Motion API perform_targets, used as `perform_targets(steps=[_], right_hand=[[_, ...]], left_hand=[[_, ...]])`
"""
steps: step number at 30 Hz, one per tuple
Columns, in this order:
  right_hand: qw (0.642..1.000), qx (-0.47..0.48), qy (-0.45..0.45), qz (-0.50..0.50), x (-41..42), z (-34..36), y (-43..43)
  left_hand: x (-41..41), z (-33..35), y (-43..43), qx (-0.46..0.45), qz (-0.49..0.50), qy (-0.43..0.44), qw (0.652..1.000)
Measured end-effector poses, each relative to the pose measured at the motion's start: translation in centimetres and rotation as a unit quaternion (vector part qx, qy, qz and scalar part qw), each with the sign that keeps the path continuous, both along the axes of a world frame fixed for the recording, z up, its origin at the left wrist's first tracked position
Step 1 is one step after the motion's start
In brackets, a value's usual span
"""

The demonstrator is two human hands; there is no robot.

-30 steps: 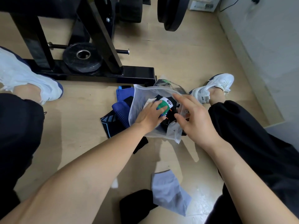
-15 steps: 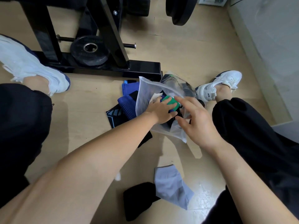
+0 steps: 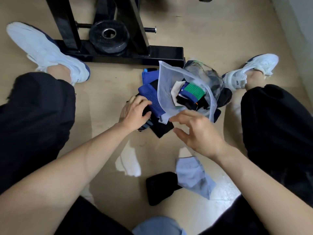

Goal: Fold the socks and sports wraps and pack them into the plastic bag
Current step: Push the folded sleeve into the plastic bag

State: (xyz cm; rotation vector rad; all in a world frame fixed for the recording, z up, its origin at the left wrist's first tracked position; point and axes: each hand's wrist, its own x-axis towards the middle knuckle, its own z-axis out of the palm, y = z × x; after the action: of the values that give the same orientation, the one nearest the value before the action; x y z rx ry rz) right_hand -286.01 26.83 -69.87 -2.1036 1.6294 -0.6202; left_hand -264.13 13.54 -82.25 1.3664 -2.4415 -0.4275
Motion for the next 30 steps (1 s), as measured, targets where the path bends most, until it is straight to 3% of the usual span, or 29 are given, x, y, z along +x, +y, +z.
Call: perform_targets(steps=[3, 5, 13, 16, 22, 24, 30], right_hand=[[0.996, 0.08, 0.022, 0.04, 0.6, -2.7, 0.7], [0.99, 0.136, 0.02, 0.043, 0.7, -4.1, 1.0], [0.972, 0.233, -0.016, -0.007, 0.8, -5.8, 1.0], [0.971, 0.237, -0.017, -0.015, 1.0, -5.7, 0.8], [0.965, 0.255, -0.04, -0.033, 0.5, -5.7, 1.7], [0.961, 0.27, -0.045, -0.041, 0.1, -6.0, 1.9], [0.956, 0.28, -0.053, -0.063, -0.4, -6.3, 1.5]], left_hand=[[-0.9, -1.8, -1.1, 0.049, -0.057, -0.157, 0.985], [-1.6, -2.7, -1.7, 0.046, -0.067, -0.197, 0.977], [0.1, -1.8, -1.0, -0.047, -0.077, -0.121, 0.989], [1.1, -0.7, -0.1, -0.026, -0.088, -0.09, 0.992], [-1.9, -1.8, 0.5, 0.055, -0.074, -0.157, 0.983], [-2.5, -3.0, 0.6, 0.064, -0.057, -0.141, 0.986], [-1.2, -3.2, 1.2, -0.007, -0.07, -0.05, 0.996]])
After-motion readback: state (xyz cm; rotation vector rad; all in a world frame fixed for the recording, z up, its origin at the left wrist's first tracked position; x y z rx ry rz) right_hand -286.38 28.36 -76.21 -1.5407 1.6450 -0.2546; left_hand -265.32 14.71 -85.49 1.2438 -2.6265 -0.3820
